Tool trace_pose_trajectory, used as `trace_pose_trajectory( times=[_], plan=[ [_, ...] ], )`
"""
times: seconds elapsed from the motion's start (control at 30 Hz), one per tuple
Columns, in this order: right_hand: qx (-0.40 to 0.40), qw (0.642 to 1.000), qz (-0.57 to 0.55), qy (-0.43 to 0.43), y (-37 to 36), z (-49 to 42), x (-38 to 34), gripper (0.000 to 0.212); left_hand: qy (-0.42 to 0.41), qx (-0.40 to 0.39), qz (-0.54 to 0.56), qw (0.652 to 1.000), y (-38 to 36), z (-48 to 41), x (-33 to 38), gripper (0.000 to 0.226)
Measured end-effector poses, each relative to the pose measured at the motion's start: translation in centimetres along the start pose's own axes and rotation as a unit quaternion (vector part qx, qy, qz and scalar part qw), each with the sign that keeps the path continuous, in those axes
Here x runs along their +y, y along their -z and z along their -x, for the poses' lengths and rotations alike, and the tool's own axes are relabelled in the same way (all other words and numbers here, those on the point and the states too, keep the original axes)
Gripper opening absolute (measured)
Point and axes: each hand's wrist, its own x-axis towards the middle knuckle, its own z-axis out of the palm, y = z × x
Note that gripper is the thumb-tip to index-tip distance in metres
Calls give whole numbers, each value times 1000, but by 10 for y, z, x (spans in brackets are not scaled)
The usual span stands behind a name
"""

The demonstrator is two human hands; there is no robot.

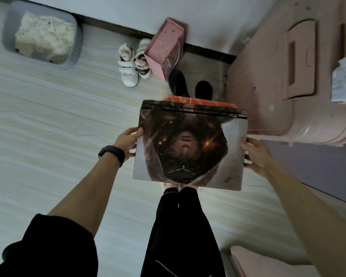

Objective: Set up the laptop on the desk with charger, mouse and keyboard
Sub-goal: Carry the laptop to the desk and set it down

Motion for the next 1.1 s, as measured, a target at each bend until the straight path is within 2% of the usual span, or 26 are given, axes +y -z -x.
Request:
trace_pose_trajectory(
  times=[0.1, 0.27, 0.4, 0.53, 0.83, 1.1],
  plan=[
    [-8, 1000, 8, -7, -4, 23, 6, 30, 18, -5, 14, 1000, 13, 26, -16, 31],
    [-13, 999, 51, -9, -23, 77, 2, 10, 27, 14, 57, 998, 47, 87, -50, 30],
    [-39, 995, 92, 18, -51, 133, -14, 24, 23, 30, 110, 993, 90, 148, -74, 35],
    [-88, 981, 159, 61, -97, 196, -46, 18, 10, 54, 179, 982, 146, 213, -104, 41],
    [-190, 926, 299, 132, -268, 334, -82, 17, -24, 118, 329, 937, 282, 340, -203, 41],
    [-228, 867, 405, 178, -447, 436, -21, 21, -22, 168, 422, 890, 412, 408, -315, 36]
  ],
)
